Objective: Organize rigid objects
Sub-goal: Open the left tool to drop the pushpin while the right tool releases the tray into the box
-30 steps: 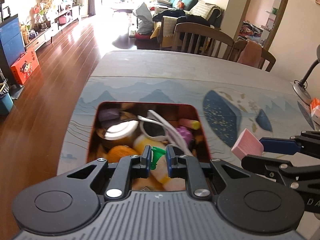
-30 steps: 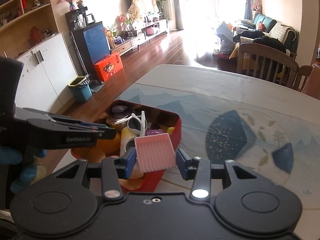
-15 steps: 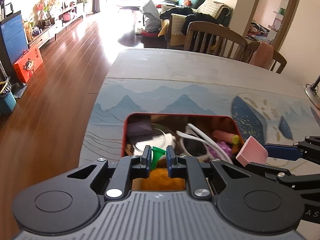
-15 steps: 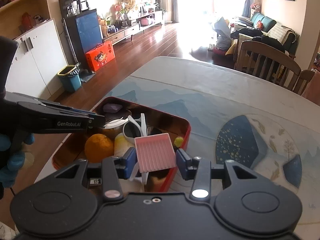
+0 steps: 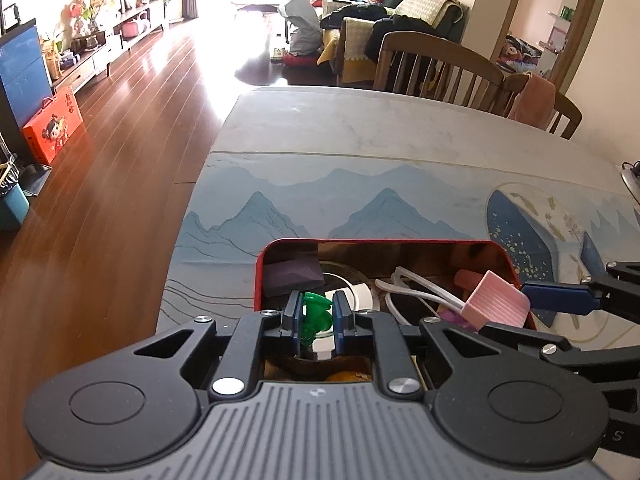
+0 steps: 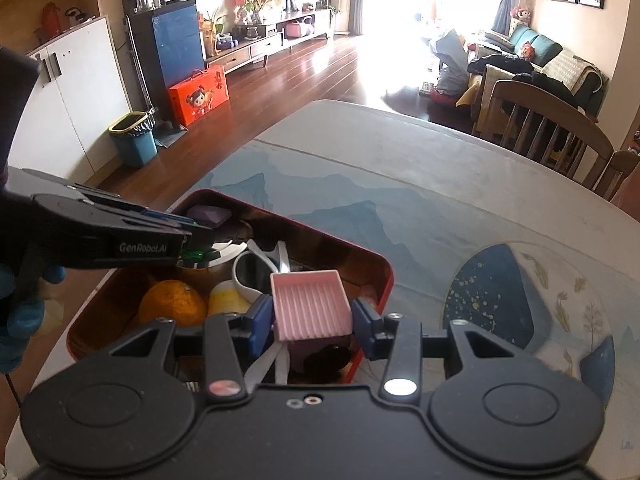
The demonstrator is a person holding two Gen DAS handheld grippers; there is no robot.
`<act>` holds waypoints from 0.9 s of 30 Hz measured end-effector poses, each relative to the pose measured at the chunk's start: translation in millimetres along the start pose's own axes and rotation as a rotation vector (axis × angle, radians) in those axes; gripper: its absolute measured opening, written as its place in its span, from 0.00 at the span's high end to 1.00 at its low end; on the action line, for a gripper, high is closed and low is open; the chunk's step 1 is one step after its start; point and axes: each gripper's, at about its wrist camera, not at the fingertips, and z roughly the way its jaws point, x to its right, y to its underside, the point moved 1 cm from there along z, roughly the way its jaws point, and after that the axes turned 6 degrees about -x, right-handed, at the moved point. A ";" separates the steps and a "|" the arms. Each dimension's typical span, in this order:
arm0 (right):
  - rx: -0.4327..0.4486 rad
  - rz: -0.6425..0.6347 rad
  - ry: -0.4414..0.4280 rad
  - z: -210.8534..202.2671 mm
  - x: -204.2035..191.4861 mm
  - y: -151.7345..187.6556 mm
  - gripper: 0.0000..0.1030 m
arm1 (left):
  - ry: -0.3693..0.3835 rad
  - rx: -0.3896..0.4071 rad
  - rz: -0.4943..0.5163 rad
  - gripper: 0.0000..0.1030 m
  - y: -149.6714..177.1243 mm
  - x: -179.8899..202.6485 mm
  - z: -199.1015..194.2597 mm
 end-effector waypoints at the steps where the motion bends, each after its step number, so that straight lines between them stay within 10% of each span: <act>1: -0.004 0.004 -0.003 1.5 0.7 -1.0 0.58 | 0.002 0.001 -0.001 0.86 -1.0 -0.8 1.4; 27: 0.019 0.036 0.002 -20.4 1.1 11.3 0.44 | 0.015 -0.015 -0.025 0.85 9.0 1.8 -19.4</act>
